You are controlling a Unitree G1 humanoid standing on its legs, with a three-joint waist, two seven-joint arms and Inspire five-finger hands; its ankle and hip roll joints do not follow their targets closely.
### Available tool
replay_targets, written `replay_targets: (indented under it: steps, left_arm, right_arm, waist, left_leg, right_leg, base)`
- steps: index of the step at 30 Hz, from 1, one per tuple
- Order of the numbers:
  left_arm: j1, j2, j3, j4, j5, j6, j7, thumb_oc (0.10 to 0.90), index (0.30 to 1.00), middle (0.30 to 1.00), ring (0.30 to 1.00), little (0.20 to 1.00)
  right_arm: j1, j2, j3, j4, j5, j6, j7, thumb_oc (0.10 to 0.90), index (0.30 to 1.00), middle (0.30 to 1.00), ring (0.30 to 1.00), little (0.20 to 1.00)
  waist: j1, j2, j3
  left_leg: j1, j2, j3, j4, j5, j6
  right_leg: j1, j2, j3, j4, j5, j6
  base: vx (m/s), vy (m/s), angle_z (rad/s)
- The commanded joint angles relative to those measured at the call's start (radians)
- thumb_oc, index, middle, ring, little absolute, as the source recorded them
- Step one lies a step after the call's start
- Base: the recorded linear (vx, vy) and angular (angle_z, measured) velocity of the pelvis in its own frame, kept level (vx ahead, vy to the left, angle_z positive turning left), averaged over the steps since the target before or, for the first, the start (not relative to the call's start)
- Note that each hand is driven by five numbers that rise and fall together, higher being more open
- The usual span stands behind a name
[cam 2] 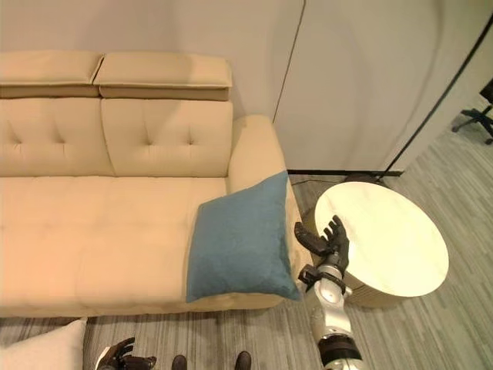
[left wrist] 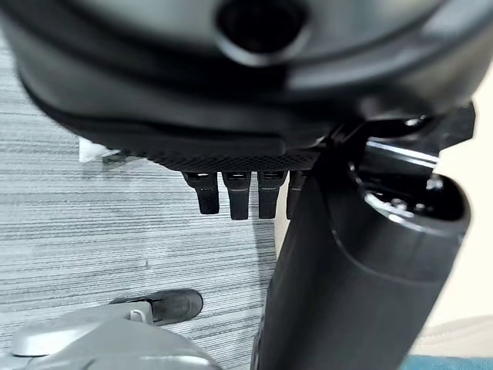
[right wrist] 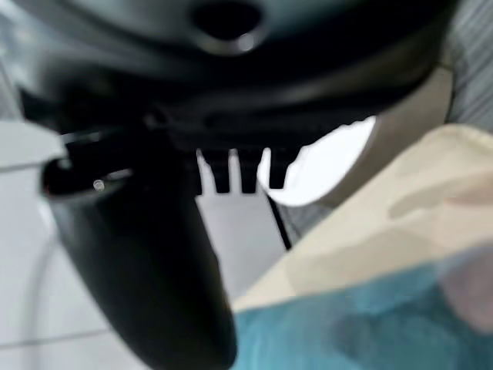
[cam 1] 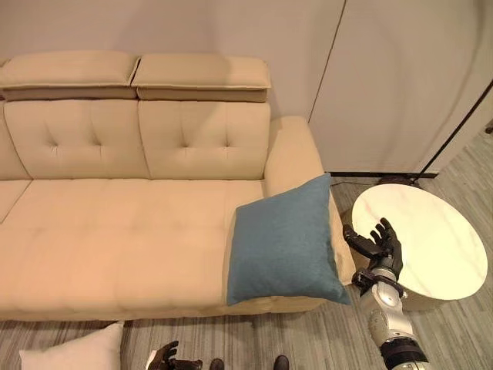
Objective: Pick up all the scattered cushions and arrange them neatly on the sofa.
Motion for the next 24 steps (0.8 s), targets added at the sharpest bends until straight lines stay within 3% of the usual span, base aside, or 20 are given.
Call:
replay_targets:
  steps: [1, 24]
  left_arm:
    - [-0.051, 0.017, -0.038, 0.040, 0.014, -0.016, 0.002, 0.800, 0.900, 0.900, 0.900, 0.900]
    - [-0.096, 0.020, -0.045, 0.000, -0.048, -0.031, 0.017, 0.800, 0.900, 0.900, 0.900, 0.900]
  right_arm:
    - [-0.109, -0.054, -0.026, -0.052, -0.021, -0.080, 0.023, 0.800, 0.900, 0.900, 0.900, 0.900]
    - [-0.154, 0.016, 0.217, 0.059, -0.113, 0.013, 0.133, 0.800, 0.900, 0.900, 0.900, 0.900]
  waist:
    - [0.012, -0.020, 0.021]
    - [0.040, -0.026, 0.054]
  left_leg:
    - [0.004, -0.034, -0.020, 0.002, -0.097, 0.004]
    - [-0.032, -0.037, -0.022, 0.002, -0.090, 0.000]
  right_leg:
    - [0.061, -0.028, -0.004, 0.018, -0.119, 0.089]
    - [0.031, -0.036, -0.022, 0.012, -0.111, 0.091]
  base:
    - [0.00, 0.002, 0.05]
    - [0.00, 0.000, 0.00]
